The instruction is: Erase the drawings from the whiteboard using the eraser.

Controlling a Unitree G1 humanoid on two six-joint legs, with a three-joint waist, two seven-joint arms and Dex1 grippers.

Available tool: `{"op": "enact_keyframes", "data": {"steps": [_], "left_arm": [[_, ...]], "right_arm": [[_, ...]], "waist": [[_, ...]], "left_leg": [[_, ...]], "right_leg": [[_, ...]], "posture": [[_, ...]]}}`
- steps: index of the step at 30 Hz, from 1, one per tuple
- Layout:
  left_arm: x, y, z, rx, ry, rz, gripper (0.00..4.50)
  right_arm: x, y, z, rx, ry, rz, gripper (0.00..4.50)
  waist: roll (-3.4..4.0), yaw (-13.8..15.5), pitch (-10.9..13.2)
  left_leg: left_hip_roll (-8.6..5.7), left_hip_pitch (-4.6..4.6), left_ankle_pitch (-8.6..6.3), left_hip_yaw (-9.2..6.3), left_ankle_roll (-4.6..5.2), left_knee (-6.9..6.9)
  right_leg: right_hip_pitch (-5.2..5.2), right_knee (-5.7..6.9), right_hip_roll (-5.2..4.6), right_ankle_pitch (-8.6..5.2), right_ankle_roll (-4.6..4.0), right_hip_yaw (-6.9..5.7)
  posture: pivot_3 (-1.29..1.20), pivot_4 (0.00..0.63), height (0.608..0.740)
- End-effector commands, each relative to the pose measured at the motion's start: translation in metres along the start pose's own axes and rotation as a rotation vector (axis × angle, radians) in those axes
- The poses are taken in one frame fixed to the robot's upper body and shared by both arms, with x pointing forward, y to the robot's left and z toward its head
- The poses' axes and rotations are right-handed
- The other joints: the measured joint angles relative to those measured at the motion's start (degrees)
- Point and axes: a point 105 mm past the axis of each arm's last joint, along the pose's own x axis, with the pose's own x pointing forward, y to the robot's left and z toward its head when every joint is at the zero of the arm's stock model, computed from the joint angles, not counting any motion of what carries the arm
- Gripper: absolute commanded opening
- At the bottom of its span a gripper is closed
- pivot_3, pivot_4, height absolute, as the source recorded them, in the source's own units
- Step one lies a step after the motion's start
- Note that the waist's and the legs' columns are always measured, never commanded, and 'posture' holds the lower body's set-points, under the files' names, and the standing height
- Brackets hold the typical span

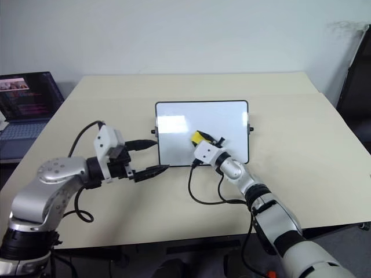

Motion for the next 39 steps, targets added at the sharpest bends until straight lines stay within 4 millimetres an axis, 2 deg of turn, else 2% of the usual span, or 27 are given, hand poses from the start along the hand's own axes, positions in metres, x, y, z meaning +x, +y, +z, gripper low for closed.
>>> {"op": "enact_keyframes", "data": {"steps": [1,5,7,10,13,16,19,25,28,32,35,39], "left_arm": [[-0.006,0.013,0.011,0.037,-0.039,0.066,4.50],[-0.011,0.019,0.010,0.013,-0.047,0.100,4.50],[-0.014,0.021,0.007,0.004,-0.042,0.113,4.50],[-0.016,0.022,0.003,0.001,-0.030,0.119,4.50],[-0.016,0.022,0.000,-0.002,-0.025,0.118,4.50],[-0.016,0.022,-0.002,-0.003,-0.023,0.119,4.50],[-0.017,0.023,-0.005,-0.004,-0.014,0.123,4.50],[-0.019,0.023,-0.007,-0.004,-0.007,0.135,4.50],[-0.018,0.022,-0.007,-0.007,-0.015,0.134,4.50],[-0.016,0.020,-0.007,-0.009,-0.016,0.132,4.50],[-0.016,0.020,-0.008,-0.013,-0.015,0.134,4.50],[-0.018,0.020,-0.011,-0.014,-0.009,0.136,4.50]], "right_arm": [[-0.005,-0.007,0.005,-0.020,-0.049,-0.028,1.35],[-0.004,-0.035,0.028,-0.028,-0.166,-0.139,1.35],[-0.006,-0.047,0.033,-0.027,-0.193,-0.184,1.35],[-0.009,-0.060,0.029,-0.017,-0.174,-0.237,1.34],[-0.009,-0.065,0.017,-0.025,-0.108,-0.253,1.34],[-0.007,-0.059,0.007,-0.015,-0.048,-0.233,1.34],[-0.003,-0.041,-0.002,0.006,0.011,-0.171,1.34],[0.001,-0.010,0.003,0.011,-0.007,-0.062,1.34],[-0.002,0.004,-0.004,-0.003,0.025,-0.005,1.34],[-0.003,0.012,-0.006,-0.027,0.035,0.037,1.34],[-0.003,-0.006,-0.002,-0.008,0.016,-0.045,1.34],[-0.009,-0.060,0.035,0.043,-0.176,-0.220,1.34]], "waist": [[0.02,0.0,0.0],[0.04,0.1,0.1],[0.04,0.1,0.1],[0.04,0.1,0.1],[0.03,0.2,0.1],[0.03,0.1,0.1],[0.02,-0.1,0.1],[0.01,-0.7,0.1],[0.00,-0.8,0.1],[-0.02,-0.9,0.1],[-0.02,-1.0,0.1],[0.03,-0.8,0.1]], "left_leg": [[0.00,-0.03,0.00,-0.01,0.00,0.00],[0.00,-0.25,0.00,-0.03,-0.01,-0.01],[0.00,-0.35,0.00,-0.03,-0.03,-0.04],[0.01,-0.64,0.01,-0.01,-0.06,-0.14],[0.01,-1.21,0.12,0.00,-0.25,-0.07],[0.00,-1.22,0.12,0.07,-0.25,-0.11],[0.00,-1.16,0.11,0.11,-0.23,-0.10],[0.01,-1.01,0.04,0.10,-0.08,-0.04],[0.00,-1.01,0.04,0.09,-0.08,-0.01],[0.00,-0.99,0.04,0.08,-0.08,0.00],[0.00,-0.99,0.04,0.07,-0.09,0.00],[-0.01,-1.08,0.05,0.03,-0.10,0.01]], "right_leg": [[-0.04,0.00,0.00,0.00,0.00,0.01],[-0.22,-0.09,-0.02,-0.01,0.00,0.01],[-0.31,-0.17,-0.11,-0.03,0.02,0.01],[-0.62,-0.24,-0.15,-0.04,0.02,0.01],[-1.20,-0.15,-0.21,-0.03,0.02,0.02],[-1.21,-0.21,-0.24,-0.03,0.02,0.01],[-1.18,-0.17,-0.24,-0.03,0.01,0.01],[-1.09,0.03,-0.22,-0.02,-0.01,0.01],[-1.08,0.04,-0.22,-0.01,-0.01,0.01],[-1.06,0.04,-0.22,-0.01,-0.01,0.01],[-1.06,0.05,-0.22,-0.01,-0.01,0.01],[-1.10,0.01,-0.25,-0.01,-0.01,0.01]], "posture": [[0.00,0.150,0.740],[0.00,0.150,0.740],[0.00,0.150,0.740],[0.00,0.150,0.740],[0.00,0.150,0.740],[0.00,0.150,0.740],[0.00,0.150,0.740],[0.00,0.150,0.740],[0.00,0.150,0.740],[0.00,0.150,0.740],[0.00,0.150,0.740],[0.00,0.150,0.740]]}}
